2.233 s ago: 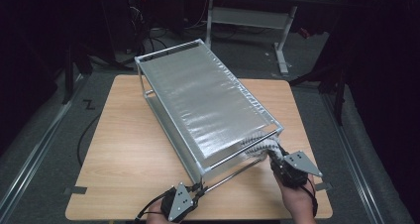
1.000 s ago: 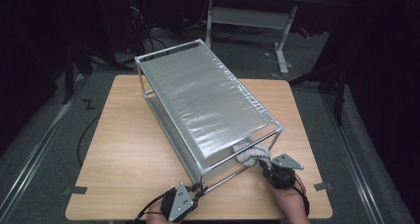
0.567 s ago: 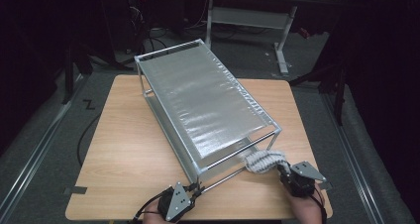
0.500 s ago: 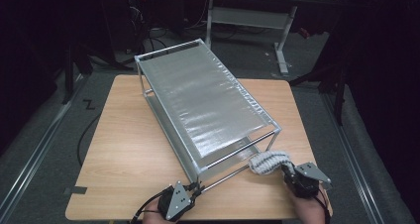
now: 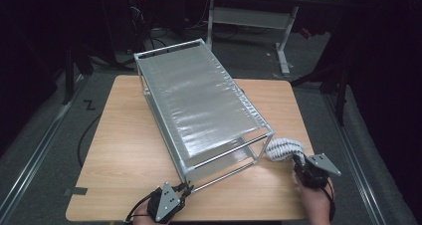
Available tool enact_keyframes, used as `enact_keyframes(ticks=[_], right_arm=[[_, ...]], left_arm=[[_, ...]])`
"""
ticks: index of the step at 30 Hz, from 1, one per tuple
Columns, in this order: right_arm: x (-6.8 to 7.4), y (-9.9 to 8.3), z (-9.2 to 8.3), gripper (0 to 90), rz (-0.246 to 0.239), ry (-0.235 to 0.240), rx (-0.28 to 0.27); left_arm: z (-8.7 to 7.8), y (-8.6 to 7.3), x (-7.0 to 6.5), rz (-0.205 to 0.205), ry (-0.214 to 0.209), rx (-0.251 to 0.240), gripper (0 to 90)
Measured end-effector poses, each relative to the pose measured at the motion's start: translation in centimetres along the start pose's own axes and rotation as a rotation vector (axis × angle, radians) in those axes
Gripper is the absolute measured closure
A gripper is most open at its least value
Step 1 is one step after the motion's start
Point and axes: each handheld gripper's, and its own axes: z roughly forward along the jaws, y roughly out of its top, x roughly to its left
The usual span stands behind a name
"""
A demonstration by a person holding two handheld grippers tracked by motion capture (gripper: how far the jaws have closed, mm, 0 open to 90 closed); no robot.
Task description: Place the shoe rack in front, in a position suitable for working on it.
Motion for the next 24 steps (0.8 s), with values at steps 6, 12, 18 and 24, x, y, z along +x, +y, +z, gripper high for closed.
enact_keyframes(ticks=[6, 12, 18, 24], right_arm=[[3.1, 1.4, 1.7, 75.7, -0.045, 0.098, -0.018], [6.6, 2.9, 0.7, 75.6, -0.102, 0.193, -0.083], [7.9, 4.7, -2.5, 75.4, -0.104, 0.24, -0.215], [7.3, 5.6, -4.7, 75.5, -0.08, 0.227, -0.27]], left_arm=[[-1.6, -0.8, 0.8, -0.033, 0.077, 0.02, 77.9], [-2.5, -1.3, 1.9, -0.063, 0.104, 0.026, 78.0], [-1.6, -1.0, 1.9, -0.15, 0.056, 0.008, 78.8], [-1.0, -0.5, 2.1, -0.095, 0.039, 0.025, 79.1]])
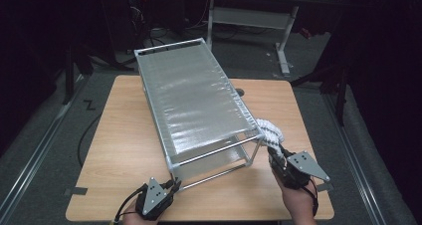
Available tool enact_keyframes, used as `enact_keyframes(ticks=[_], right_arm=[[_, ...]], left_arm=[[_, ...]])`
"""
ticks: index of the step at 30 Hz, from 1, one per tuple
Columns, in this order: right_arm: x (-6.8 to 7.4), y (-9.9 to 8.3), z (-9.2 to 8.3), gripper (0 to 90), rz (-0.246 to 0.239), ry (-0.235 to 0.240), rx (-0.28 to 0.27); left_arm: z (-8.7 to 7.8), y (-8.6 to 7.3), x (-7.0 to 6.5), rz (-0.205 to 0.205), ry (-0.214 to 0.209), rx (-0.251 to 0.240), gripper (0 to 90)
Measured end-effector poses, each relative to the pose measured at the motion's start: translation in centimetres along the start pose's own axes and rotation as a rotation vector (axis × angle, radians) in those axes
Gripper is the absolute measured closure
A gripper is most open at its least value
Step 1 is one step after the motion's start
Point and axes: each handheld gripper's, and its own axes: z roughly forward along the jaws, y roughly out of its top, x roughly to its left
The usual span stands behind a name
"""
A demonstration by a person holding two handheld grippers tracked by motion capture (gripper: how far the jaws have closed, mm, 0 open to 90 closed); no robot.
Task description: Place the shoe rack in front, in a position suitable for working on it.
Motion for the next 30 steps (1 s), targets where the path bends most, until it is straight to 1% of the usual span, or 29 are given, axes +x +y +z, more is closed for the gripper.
enact_keyframes(ticks=[3, 6, 11, 13, 16, 18, 22, 25, 26, 30], right_arm=[[-0.1, -0.4, 0.1, 75.6, -0.002, 0.0, 0.023], [-0.1, -1.0, 0.4, 75.6, -0.019, 0.003, 0.054], [0.0, -2.2, 1.1, 75.8, -0.044, 0.016, 0.11], [0.1, -2.9, 1.6, 76.0, -0.052, 0.022, 0.146], [0.5, -4.3, 2.4, 76.1, -0.074, 0.04, 0.214], [0.7, -5.3, 2.9, 76.2, -0.083, 0.059, 0.258], [1.2, -7.1, 4.1, 76.1, -0.107, 0.097, 0.361], [1.3, -7.9, 4.7, 75.9, -0.106, 0.12, 0.416], [1.3, -8.0, 4.8, 75.8, -0.111, 0.124, 0.421], [1.3, -8.0, 5.0, 75.7, -0.107, 0.127, 0.424]], left_arm=[[0.0, -0.2, 0.0, 0.004, -0.002, -0.012, 79.1], [0.0, -0.3, 0.0, 0.004, 0.003, -0.025, 79.1], [0.1, -0.3, 0.1, 0.019, -0.004, -0.025, 79.2], [0.2, -0.2, 0.1, 0.021, -0.006, -0.026, 79.1], [0.2, -0.3, 0.2, 0.033, -0.012, -0.026, 78.9], [0.2, -0.3, 0.3, 0.027, -0.019, -0.03, 78.9], [0.2, -0.3, 0.5, 0.024, -0.02, -0.03, 79.1], [0.2, -0.4, 0.5, 0.015, -0.018, -0.035, 79.1], [0.3, -0.4, 0.5, 0.014, -0.016, -0.035, 79.1], [0.3, -0.4, 0.5, 0.014, -0.013, -0.036, 79.0]])
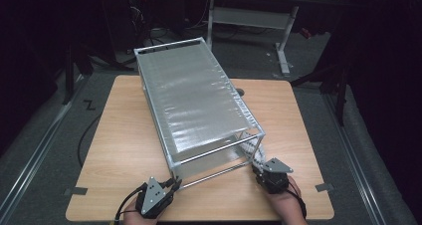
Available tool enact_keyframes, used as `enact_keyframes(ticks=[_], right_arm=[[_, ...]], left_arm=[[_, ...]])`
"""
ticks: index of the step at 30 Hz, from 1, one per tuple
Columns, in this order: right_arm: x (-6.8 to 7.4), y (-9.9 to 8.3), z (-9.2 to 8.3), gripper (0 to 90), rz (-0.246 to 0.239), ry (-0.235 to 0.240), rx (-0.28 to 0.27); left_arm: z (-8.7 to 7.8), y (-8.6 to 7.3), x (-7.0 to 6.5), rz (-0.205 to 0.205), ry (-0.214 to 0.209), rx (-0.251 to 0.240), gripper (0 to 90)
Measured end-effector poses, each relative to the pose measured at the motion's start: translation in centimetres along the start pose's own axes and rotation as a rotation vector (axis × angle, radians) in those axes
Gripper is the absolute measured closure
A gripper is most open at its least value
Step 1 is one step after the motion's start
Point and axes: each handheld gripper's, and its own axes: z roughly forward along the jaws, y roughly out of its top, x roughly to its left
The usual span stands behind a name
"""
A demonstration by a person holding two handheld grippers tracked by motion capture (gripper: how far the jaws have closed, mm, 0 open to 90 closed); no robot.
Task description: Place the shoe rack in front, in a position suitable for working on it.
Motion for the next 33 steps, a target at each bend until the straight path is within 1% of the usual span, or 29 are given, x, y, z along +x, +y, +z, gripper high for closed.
enact_keyframes(ticks=[6, 12, 13, 14, 15, 16, 17, 20, 22, 26, 31, 33], right_arm=[[-0.1, -0.1, 0.0, 75.2, 0.01, 0.009, -0.002], [-0.1, 0.1, -0.1, 75.3, 0.008, 0.007, -0.003], [-0.2, 0.2, -0.2, 75.3, 0.007, 0.005, -0.01], [-0.1, 0.3, -0.3, 75.3, 0.011, 0.003, -0.02], [-0.1, 0.5, -0.5, 75.3, 0.008, -0.001, -0.032], [-0.1, 0.6, -0.8, 75.2, 0.005, -0.007, -0.045], [-0.1, 0.8, -1.0, 75.2, -0.001, -0.012, -0.062], [-0.1, 1.5, -1.9, 75.2, -0.008, -0.026, -0.107], [-0.1, 1.9, -2.5, 75.1, -0.02, -0.036, -0.135], [-0.2, 2.9, -4.1, 74.9, -0.031, -0.056, -0.205], [-0.3, 4.0, -6.2, 74.8, -0.016, -0.067, -0.307], [-0.3, 4.3, -6.8, 74.8, -0.006, -0.069, -0.337]], left_arm=[[0.0, 0.0, -0.1, 0.011, 0.005, 0.004, 78.4], [0.1, -0.1, -0.1, 0.014, 0.007, 0.005, 78.6], [0.1, -0.1, -0.3, -0.02, -0.001, -0.007, 78.7], [0.2, -0.1, -0.4, -0.041, -0.008, -0.011, 78.7], [0.1, -0.1, 0.0, 0.01, 0.004, 0.005, 78.8], [0.3, -0.2, -0.5, -0.062, -0.013, -0.021, 78.9], [0.4, -0.2, -0.7, -0.082, -0.016, -0.031, 79.0], [0.3, -0.1, -0.7, -0.069, -0.011, -0.022, 79.0], [0.3, -0.1, -0.7, -0.073, -0.011, -0.024, 79.0], [0.3, -0.1, -0.7, -0.066, -0.008, -0.024, 79.0], [0.3, -0.1, -0.7, -0.053, -0.003, -0.022, 78.9], [0.3, -0.1, -0.7, -0.052, -0.003, -0.021, 78.9]])
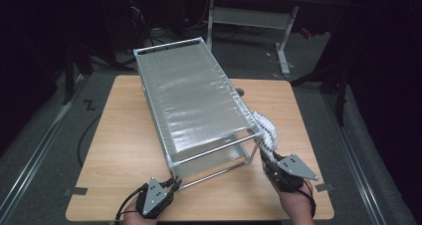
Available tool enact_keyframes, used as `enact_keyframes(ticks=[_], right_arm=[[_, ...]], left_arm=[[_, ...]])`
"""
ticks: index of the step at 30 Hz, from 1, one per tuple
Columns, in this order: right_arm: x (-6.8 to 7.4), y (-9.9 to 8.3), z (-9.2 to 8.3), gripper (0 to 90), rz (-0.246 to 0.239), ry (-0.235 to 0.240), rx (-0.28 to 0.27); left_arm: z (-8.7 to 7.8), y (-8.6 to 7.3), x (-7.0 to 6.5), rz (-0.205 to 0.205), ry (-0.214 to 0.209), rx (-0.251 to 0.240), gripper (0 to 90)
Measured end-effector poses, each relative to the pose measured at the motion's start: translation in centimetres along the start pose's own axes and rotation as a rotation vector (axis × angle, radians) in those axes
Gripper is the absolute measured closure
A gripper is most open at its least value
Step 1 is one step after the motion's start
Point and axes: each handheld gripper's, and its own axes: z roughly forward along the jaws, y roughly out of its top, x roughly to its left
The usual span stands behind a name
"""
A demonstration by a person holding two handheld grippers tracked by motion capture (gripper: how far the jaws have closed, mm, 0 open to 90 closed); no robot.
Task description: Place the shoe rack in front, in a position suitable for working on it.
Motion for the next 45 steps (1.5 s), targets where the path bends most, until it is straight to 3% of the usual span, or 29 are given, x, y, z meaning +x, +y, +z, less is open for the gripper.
enact_keyframes(ticks=[2, 3, 14, 28, 32, 36, 42, 43, 44, 45], right_arm=[[-0.1, 0.3, -0.3, 74.8, -0.005, -0.004, -0.018], [-0.1, 0.3, -0.3, 74.8, -0.004, -0.002, -0.017], [0.3, -2.0, 1.8, 74.8, -0.018, 0.033, 0.115], [0.4, -6.3, 4.8, 74.9, 0.023, 0.118, 0.338], [0.3, -6.2, 4.8, 75.2, 0.056, 0.115, 0.336], [-0.1, -6.1, 4.4, 74.9, 0.067, 0.079, 0.307], [-1.3, -4.8, 3.4, 75.6, 0.097, 0.003, 0.199], [-1.5, -4.4, 3.5, 75.5, 0.098, -0.006, 0.186], [-1.7, -4.0, 3.7, 75.5, 0.099, -0.007, 0.175], [-1.8, -3.7, 3.9, 75.4, 0.097, -0.012, 0.168]], left_arm=[[0.0, 0.0, 0.0, 0.003, 0.001, 0.0, 78.9], [-0.2, 0.1, 0.5, 0.074, 0.015, 0.03, 78.9], [-0.2, 0.1, 0.5, 0.079, 0.017, 0.028, 78.7], [-0.2, 0.1, 0.5, 0.08, 0.016, 0.028, 78.7], [-0.3, 0.1, 0.5, 0.076, 0.017, 0.028, 78.6], [-0.3, 0.1, 0.5, 0.073, 0.018, 0.028, 78.6], [-0.4, 0.1, 0.4, 0.068, 0.02, 0.03, 78.6], [-0.2, -0.1, -0.1, -0.002, 0.003, 0.004, 78.6], [-0.2, -0.1, 0.0, 0.0, 0.0, -0.003, 78.6], [-0.5, 0.1, 0.5, 0.065, 0.01, 0.029, 78.8]])
